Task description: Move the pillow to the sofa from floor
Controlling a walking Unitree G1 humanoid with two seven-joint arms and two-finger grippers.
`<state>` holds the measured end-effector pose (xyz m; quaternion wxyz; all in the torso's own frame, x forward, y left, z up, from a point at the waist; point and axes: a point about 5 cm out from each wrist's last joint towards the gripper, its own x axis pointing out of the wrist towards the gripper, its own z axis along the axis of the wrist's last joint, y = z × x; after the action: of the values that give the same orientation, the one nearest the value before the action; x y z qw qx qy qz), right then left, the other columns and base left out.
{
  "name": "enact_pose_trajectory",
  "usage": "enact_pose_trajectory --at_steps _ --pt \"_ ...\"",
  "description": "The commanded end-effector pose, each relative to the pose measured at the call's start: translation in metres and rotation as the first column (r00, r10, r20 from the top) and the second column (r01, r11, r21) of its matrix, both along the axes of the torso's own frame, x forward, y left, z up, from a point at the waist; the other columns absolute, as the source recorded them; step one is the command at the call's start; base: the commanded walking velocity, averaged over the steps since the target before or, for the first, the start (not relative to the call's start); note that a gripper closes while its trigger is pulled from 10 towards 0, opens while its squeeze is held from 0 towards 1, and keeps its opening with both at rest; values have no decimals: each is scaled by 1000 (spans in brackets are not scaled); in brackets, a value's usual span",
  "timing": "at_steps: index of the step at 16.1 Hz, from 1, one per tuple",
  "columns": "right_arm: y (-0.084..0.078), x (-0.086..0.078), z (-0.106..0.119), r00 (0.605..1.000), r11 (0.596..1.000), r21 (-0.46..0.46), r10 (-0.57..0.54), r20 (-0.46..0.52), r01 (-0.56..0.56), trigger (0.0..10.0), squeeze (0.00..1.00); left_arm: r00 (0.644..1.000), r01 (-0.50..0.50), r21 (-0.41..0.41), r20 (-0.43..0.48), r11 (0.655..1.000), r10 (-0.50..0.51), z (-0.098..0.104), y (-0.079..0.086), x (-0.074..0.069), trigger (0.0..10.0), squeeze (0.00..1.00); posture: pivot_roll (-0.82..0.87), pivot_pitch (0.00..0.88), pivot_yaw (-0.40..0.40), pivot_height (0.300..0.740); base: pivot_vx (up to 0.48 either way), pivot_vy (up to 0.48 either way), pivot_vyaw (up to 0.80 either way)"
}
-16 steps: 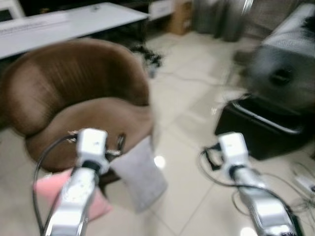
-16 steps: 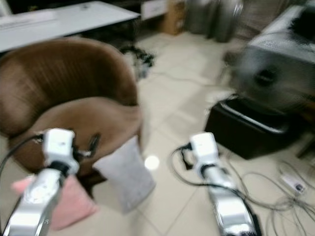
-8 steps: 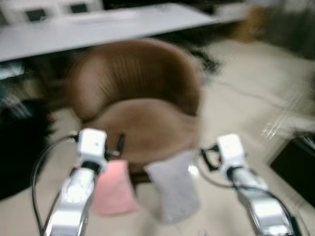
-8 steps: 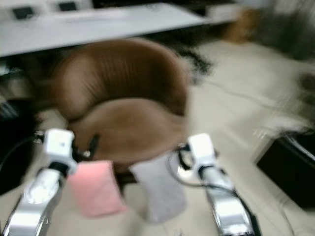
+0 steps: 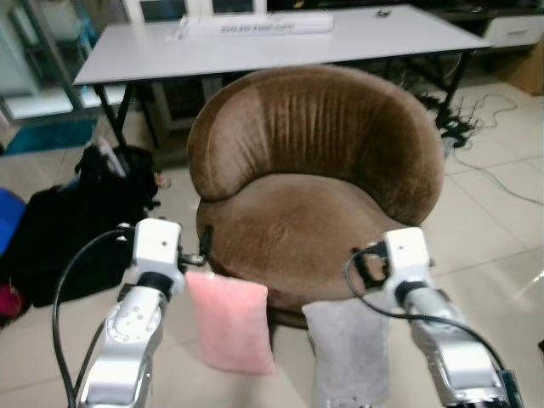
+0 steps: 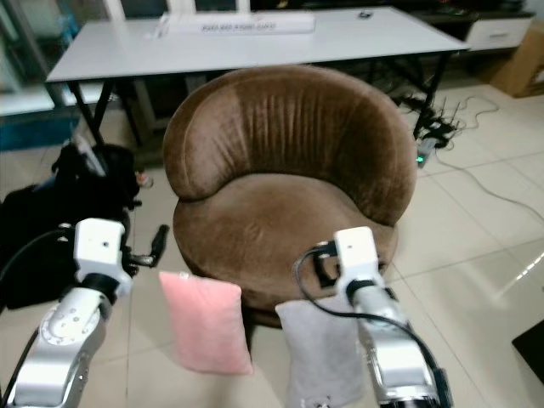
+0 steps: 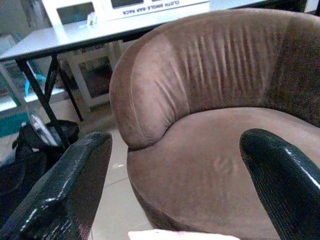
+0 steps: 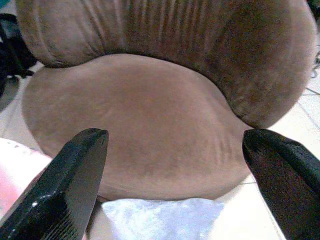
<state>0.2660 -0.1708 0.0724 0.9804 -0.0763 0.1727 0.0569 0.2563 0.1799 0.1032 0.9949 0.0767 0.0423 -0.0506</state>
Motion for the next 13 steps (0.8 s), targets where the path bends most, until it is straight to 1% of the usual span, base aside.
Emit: enact_pose_trajectory --at_steps 1,2,3,6,13 --pt "7 2 4 999 999 -8 42 24 -42 10000 0 1000 -10 16 -5 1000 11 0 5 -1 10000 0 62 0 22 740 0 0 0" --pt "8 2 4 998 999 -12 49 26 -49 10000 0 1000 -12 15 -6 1000 12 -1 5 -1 10000 0 62 0 22 740 0 0 0" --pt "10 1 3 998 998 -11 54 24 -54 10000 0 1000 -14 15 -7 1000 14 -1 5 0 10000 0 62 0 22 740 0 -352 0" --pt "9 0 1 1000 1000 14 20 12 -21 10000 0 1000 -14 14 -13 1000 14 -2 5 0 10000 0 62 0 22 740 0 -480 0" --pt "5 1 -6 1000 1000 9 10 -7 -10 10000 0 1000 -12 10 -18 1000 13 -2 3 1 10000 0 61 0 22 740 0 -480 0"
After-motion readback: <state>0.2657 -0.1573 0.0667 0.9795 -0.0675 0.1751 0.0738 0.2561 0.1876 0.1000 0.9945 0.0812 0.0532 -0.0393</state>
